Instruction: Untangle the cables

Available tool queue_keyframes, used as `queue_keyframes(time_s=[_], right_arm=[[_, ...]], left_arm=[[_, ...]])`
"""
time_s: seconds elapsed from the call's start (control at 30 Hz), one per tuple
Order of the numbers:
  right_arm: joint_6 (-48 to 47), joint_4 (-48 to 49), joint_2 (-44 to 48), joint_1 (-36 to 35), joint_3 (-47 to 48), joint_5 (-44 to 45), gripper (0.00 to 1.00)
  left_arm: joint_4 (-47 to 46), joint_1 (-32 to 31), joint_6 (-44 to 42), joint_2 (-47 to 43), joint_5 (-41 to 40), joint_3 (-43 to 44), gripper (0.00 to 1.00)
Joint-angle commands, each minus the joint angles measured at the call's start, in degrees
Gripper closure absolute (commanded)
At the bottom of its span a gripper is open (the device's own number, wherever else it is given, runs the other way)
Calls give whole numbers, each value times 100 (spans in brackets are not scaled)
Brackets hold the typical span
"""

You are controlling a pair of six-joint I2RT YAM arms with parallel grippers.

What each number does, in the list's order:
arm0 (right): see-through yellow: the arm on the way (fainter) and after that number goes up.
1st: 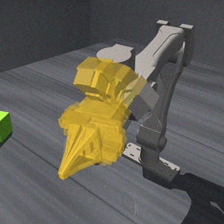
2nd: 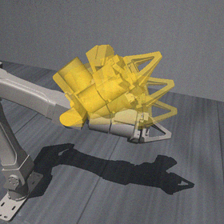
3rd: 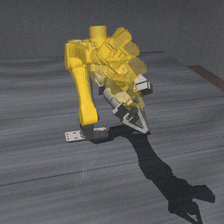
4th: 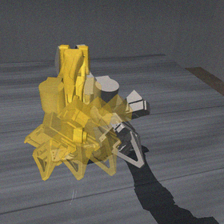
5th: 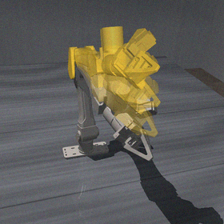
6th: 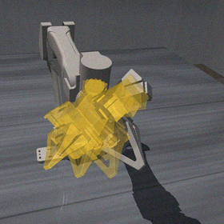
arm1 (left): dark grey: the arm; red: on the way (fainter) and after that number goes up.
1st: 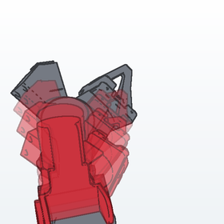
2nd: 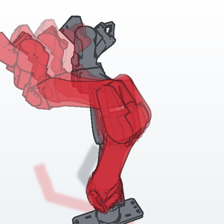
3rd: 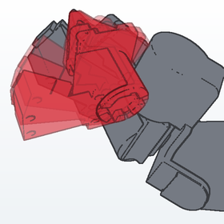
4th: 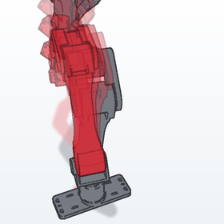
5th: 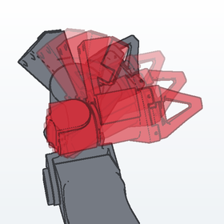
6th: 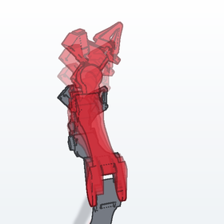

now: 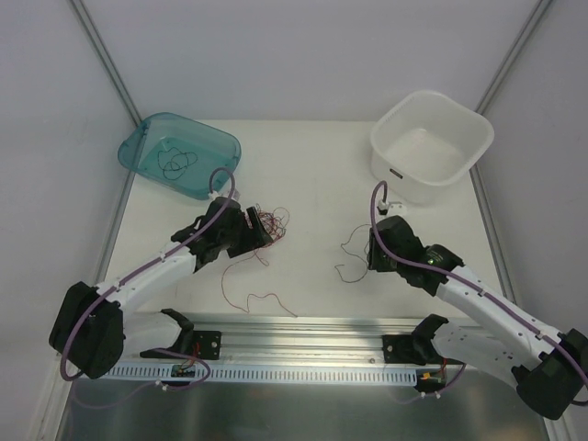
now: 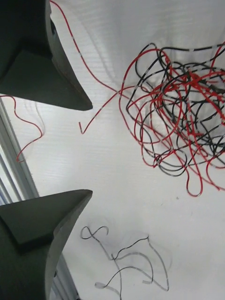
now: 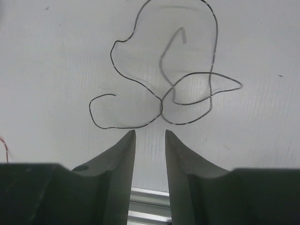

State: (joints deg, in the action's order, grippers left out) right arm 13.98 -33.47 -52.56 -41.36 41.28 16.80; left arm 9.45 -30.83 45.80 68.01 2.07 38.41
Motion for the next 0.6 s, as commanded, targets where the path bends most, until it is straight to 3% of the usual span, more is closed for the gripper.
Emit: queue_keyframes(time_s=[0.0, 0.03, 0.17, 0.27, 0.37, 0.57], right_arm=[[588, -343, -27, 41, -49, 754, 64], [693, -509, -35, 49, -67, 981, 62], [914, -485, 315, 50, -172, 1150, 30], [870, -441, 334, 119, -111, 1186, 15], [537, -3, 106, 146, -111, 862, 6], [-816, 552, -835, 268, 29, 351, 4]], left_arm=[[57, -81, -150, -497, 627, -159, 29], [48, -81, -133, -577, 724, -194, 26], [57, -116, -80, -999, 1128, -378, 10], [65, -134, -45, -1193, 1252, -475, 4], [92, -160, -62, -1404, 1296, -493, 1], [215, -178, -194, -1527, 1384, -466, 1]])
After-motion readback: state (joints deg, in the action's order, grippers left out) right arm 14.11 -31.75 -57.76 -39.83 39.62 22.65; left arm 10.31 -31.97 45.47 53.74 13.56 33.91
